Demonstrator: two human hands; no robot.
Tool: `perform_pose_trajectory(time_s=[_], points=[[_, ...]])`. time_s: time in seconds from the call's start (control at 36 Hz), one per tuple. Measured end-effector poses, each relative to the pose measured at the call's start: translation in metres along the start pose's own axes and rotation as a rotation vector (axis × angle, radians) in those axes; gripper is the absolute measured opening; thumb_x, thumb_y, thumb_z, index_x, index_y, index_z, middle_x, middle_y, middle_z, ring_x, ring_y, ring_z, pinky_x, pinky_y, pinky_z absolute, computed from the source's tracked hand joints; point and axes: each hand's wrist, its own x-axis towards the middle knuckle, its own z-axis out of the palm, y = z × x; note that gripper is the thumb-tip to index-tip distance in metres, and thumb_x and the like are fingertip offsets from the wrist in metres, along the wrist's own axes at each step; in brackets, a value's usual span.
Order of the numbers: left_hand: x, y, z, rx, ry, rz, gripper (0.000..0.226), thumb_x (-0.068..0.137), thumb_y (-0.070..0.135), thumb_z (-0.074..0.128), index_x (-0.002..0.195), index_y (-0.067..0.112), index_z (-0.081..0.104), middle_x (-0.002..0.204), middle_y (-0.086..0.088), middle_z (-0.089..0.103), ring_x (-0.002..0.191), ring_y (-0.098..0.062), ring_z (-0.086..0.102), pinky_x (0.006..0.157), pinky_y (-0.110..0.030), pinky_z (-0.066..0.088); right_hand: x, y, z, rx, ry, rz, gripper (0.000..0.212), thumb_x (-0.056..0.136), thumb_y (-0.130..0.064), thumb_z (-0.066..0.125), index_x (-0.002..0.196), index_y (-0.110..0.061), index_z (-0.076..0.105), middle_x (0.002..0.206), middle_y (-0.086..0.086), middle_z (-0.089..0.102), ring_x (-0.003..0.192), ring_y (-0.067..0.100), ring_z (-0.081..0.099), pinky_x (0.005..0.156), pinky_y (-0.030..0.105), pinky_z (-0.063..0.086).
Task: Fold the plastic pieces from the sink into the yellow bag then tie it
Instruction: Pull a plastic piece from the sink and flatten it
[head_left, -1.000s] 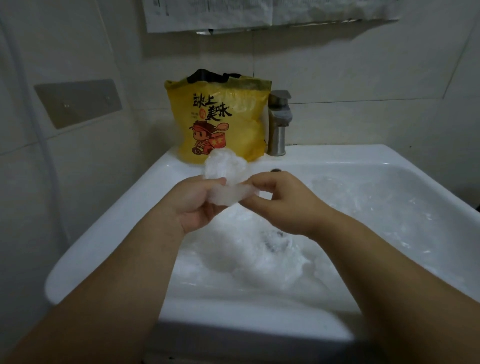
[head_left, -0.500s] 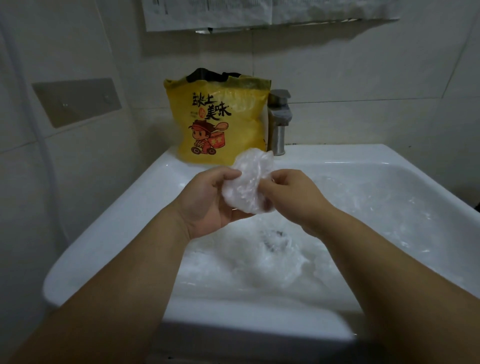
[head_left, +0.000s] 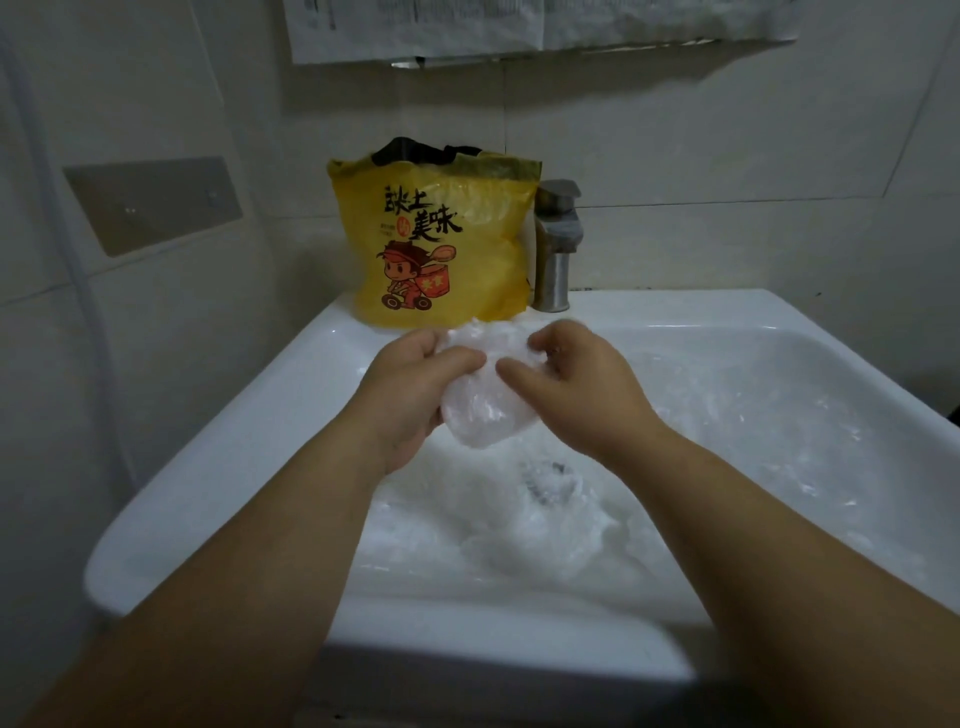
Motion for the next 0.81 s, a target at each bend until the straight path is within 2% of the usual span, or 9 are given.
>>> perform_pose_trajectory(time_s=[0.06,0.11,0.19,0.25,0.31,0.42,0.5,0.64,0.81], points=[[0.004,0.000,-0.003,-0.092,0.046,-0.004,0.026,0.092,0.002,0.057,0.117,0.006,0.061,0.112,-0.014,0.069,0.104,-0.028,0.067,0.079,-0.035,0.056,0.000,-0.003,-0.001,0.299,-0.006,0.176,0.073,0.083,-0.046,0.068,0.141,-0.022,0.031,0.128,0.004,0.052,0.110,0.022,0.057,0.086,0.035,0.051],[0.007,0.002,-0.006,-0.203,0.076,-0.005,0.029,0.093,0.000,0.053,0.120,0.004,0.058,0.115,-0.016,0.068,0.104,-0.028,0.067,0.078,-0.035,0.056,0.000,-0.007,-0.005,0.579,-0.144,0.426,0.093,0.079,-0.051,0.069,0.150,-0.028,0.014,0.149,0.010,0.034,0.128,0.035,0.044,0.086,0.043,0.051],[0.009,0.002,-0.008,-0.324,0.023,-0.016,0.034,0.094,0.000,0.050,0.128,0.000,0.053,0.120,-0.020,0.065,0.108,-0.030,0.065,0.085,-0.038,0.056,-0.003,-0.007,-0.004,0.746,-0.473,0.617,0.073,0.080,-0.043,0.069,0.140,-0.016,0.039,0.138,0.016,0.044,0.120,0.038,0.049,0.086,0.046,0.054],[0.008,0.002,-0.006,-0.349,-0.023,-0.031,0.036,0.094,-0.001,0.048,0.130,-0.002,0.051,0.124,-0.022,0.063,0.113,-0.032,0.063,0.092,-0.040,0.054,-0.002,-0.005,0.002,0.757,-0.470,0.560,0.037,0.088,-0.025,0.067,0.118,-0.007,0.056,0.123,0.016,0.058,0.104,0.030,0.057,0.087,0.040,0.055],[0.007,0.002,-0.005,-0.341,-0.022,-0.039,0.036,0.093,-0.004,0.049,0.129,-0.004,0.050,0.125,-0.023,0.062,0.114,-0.032,0.062,0.094,-0.040,0.053,0.001,-0.004,0.004,0.814,-0.360,0.484,0.016,0.092,-0.011,0.060,0.108,-0.007,0.059,0.116,0.017,0.064,0.097,0.028,0.062,0.086,0.036,0.055],[0.006,0.002,-0.004,-0.271,0.030,-0.053,0.022,0.090,-0.008,0.050,0.111,-0.005,0.055,0.119,-0.023,0.062,0.103,-0.028,0.064,0.083,-0.032,0.057,0.007,-0.001,-0.006,0.851,-0.259,0.439,0.018,0.094,-0.005,0.055,0.111,-0.004,0.058,0.114,0.017,0.063,0.101,0.032,0.064,0.080,0.035,0.058],[0.004,0.003,-0.004,-0.244,0.016,-0.056,0.020,0.090,-0.008,0.050,0.109,-0.006,0.056,0.111,-0.021,0.064,0.096,-0.025,0.064,0.079,-0.028,0.058,0.007,0.001,-0.013,0.832,-0.264,0.433,0.024,0.094,-0.004,0.054,0.118,-0.001,0.057,0.113,0.019,0.063,0.089,0.028,0.066,0.071,0.032,0.059],[0.001,0.004,-0.006,-0.228,-0.047,-0.067,0.017,0.091,-0.006,0.049,0.098,-0.001,0.064,0.097,-0.014,0.068,0.086,-0.019,0.066,0.073,-0.023,0.059,0.007,0.003,-0.020,0.814,-0.263,0.410,0.011,0.093,-0.002,0.056,0.101,-0.007,0.061,0.103,0.016,0.064,0.074,0.022,0.065,0.056,0.024,0.058],[-0.002,0.006,-0.006,-0.285,-0.149,-0.163,0.016,0.094,0.002,0.050,0.103,0.000,0.064,0.104,-0.014,0.069,0.092,-0.020,0.067,0.071,-0.025,0.060,0.007,0.005,-0.026,0.734,-0.320,0.356,0.014,0.092,0.000,0.056,0.094,-0.012,0.063,0.096,0.012,0.065,0.070,0.021,0.064,0.057,0.025,0.057]])
